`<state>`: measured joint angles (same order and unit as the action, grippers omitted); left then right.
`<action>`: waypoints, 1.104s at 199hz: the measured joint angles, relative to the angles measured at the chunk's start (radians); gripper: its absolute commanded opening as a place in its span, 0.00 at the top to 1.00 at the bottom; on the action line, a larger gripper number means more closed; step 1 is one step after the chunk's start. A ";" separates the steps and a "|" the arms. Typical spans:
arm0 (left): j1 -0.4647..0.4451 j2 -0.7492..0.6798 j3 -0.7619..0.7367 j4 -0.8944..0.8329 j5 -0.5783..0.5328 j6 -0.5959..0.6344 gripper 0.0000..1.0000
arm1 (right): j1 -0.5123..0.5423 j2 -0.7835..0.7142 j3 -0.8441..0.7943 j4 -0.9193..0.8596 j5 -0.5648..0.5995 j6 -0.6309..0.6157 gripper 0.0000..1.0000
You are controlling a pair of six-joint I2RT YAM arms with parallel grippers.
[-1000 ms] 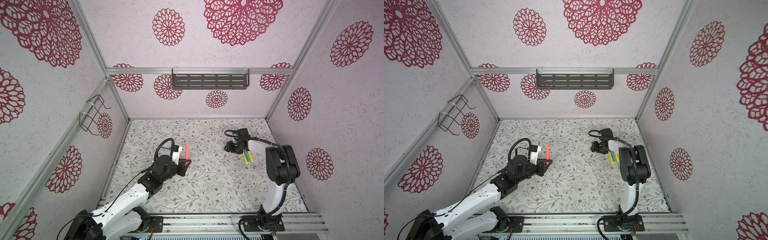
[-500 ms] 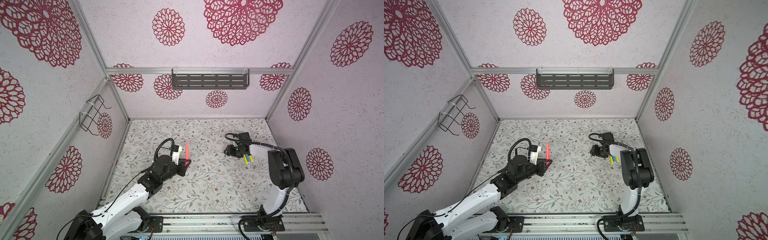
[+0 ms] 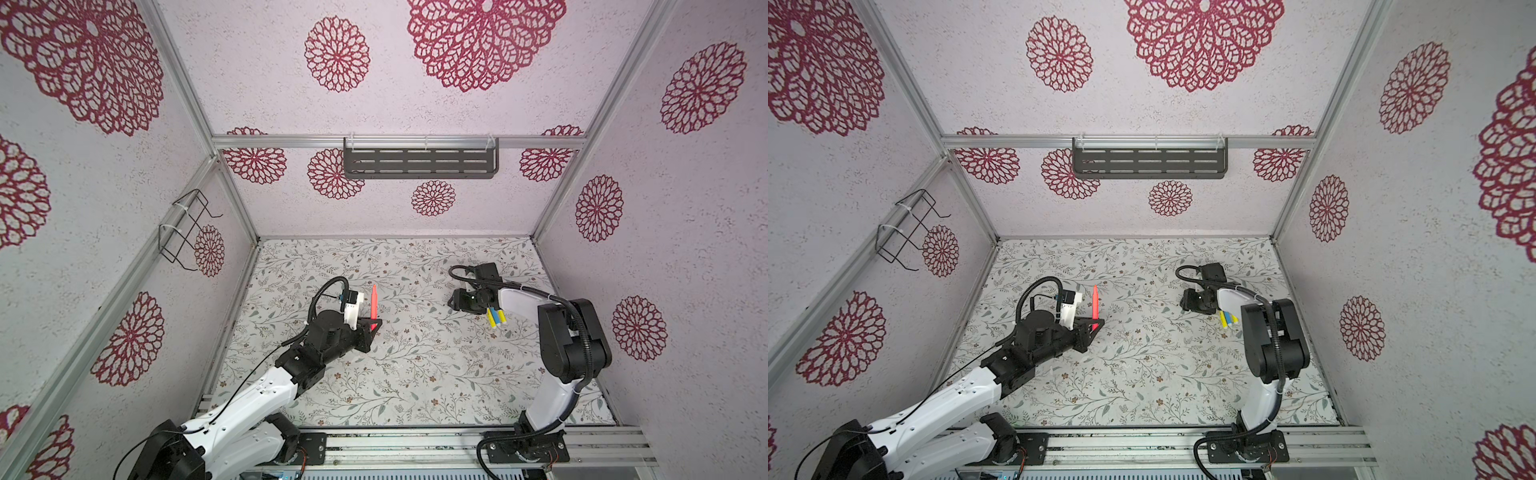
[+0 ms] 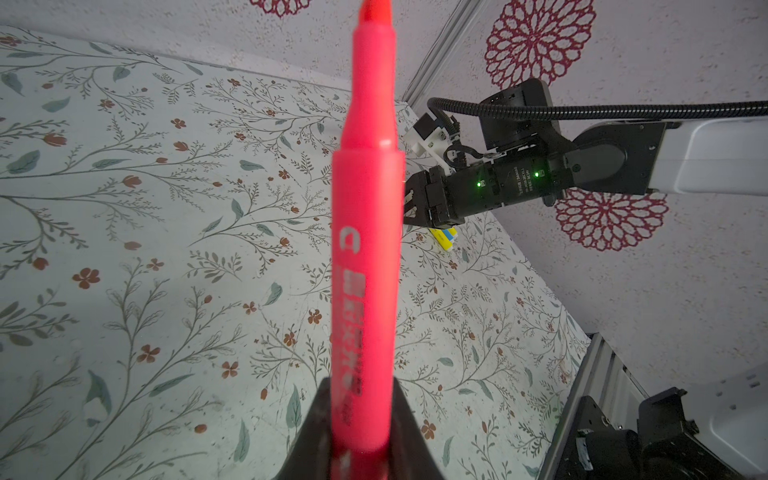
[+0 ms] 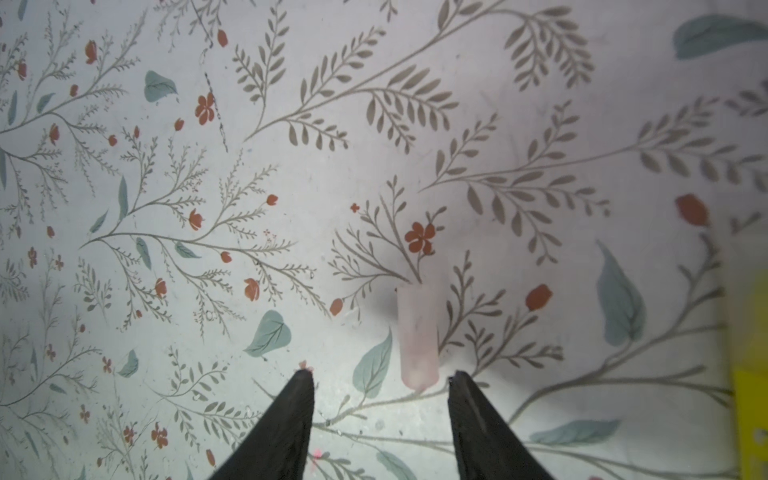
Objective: Insert the pens into the pen caps
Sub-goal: 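Center the right gripper on the upright clear pink cap and close it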
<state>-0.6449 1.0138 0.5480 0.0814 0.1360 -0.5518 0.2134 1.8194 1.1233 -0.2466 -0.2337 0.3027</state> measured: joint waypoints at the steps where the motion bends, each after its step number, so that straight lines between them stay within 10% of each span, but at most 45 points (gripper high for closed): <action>1: 0.000 0.000 0.000 0.000 0.000 0.000 1.00 | 0.000 0.000 0.003 -0.005 0.003 0.000 0.46; 220: 0.000 -0.032 -0.011 -0.014 -0.021 0.005 1.00 | 0.072 0.229 0.396 -0.388 0.208 -0.109 0.63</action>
<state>-0.6449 0.9813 0.5369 0.0677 0.1146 -0.5468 0.2852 2.0487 1.5196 -0.6350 -0.0254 0.1932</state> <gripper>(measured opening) 0.185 0.375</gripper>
